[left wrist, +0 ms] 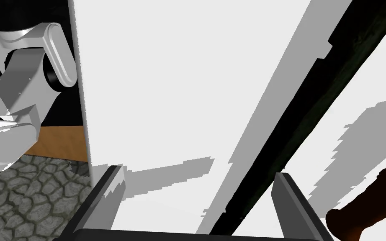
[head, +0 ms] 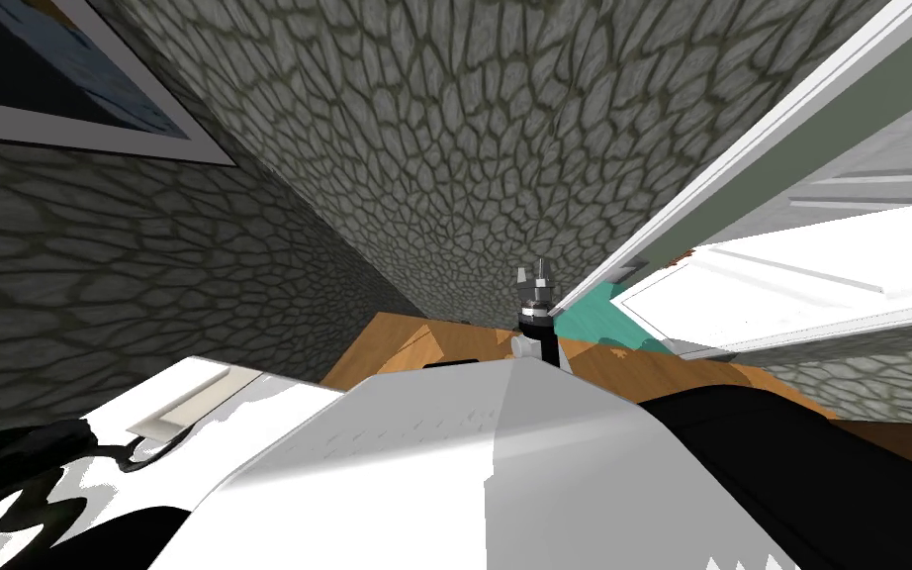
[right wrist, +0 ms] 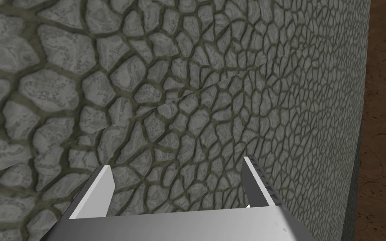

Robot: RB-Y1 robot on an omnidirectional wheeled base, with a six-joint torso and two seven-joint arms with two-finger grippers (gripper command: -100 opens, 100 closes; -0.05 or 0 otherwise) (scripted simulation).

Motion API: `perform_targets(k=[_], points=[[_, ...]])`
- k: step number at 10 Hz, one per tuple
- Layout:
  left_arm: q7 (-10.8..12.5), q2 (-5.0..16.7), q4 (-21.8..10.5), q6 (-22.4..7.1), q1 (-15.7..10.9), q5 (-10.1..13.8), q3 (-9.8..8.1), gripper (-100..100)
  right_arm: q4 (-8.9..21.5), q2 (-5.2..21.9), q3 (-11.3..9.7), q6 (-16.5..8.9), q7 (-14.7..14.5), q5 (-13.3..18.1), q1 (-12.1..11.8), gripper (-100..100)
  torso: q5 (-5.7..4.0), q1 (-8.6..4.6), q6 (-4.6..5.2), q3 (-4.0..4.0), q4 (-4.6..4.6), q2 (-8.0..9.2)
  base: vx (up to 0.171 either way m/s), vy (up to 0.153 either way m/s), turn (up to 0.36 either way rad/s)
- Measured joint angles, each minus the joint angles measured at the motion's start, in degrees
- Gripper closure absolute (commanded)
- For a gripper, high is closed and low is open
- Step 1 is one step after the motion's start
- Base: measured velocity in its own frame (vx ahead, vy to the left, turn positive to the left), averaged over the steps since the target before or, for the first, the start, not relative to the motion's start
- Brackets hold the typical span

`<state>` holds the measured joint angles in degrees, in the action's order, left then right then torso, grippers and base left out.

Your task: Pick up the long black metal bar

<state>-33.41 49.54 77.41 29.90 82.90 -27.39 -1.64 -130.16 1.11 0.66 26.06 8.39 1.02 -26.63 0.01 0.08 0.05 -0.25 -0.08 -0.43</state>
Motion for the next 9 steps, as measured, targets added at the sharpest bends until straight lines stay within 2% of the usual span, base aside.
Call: perform_targets(k=[2,5,6,7,9], points=[[-0.7,1.5,-0.1,-0.7,1.3,-0.7,2.1,-100,0.0,0.0,0.0,0.0,0.0,0.0,0.0,0,0.02,0.03,-0.02,0.0,0.0,0.0,0.092,0.063,-0.246],[-1.4,3.1,-1.7,-0.5,0.3,-1.4,5.61,-100,0.0,0.0,0.0,0.0,0.0,0.0,0.0,0,0.02,0.05,-0.04,0.06,0.03,0.1,0.058,0.067,-0.152],[-1.4,3.2,-1.7,-0.5,0.3,-1.5,5.69,0,0.0,0.0,0.0,0.0,0.0,0.0,0.0,0,-0.01,-0.11,-0.09,0.13,0.05,0.23,0.006,0.009,0.003],[-1.4,3.2,-1.7,-0.5,0.3,-1.5,5.68,-100,0.0,0.0,0.0,0.0,0.0,0.0,0.0,0,-0.04,-0.24,-0.09,0.19,0.08,0.33,-0.012,0.012,-0.063],[-1.2,2.2,-3.3,-0.9,-2.0,-1.9,6.97,-100,0.0,0.0,0.0,0.0,0.0,0.0,0.0,0,-0.04,-0.25,-0.09,0.28,0.12,0.48,-0.025,0.014,-0.05]])
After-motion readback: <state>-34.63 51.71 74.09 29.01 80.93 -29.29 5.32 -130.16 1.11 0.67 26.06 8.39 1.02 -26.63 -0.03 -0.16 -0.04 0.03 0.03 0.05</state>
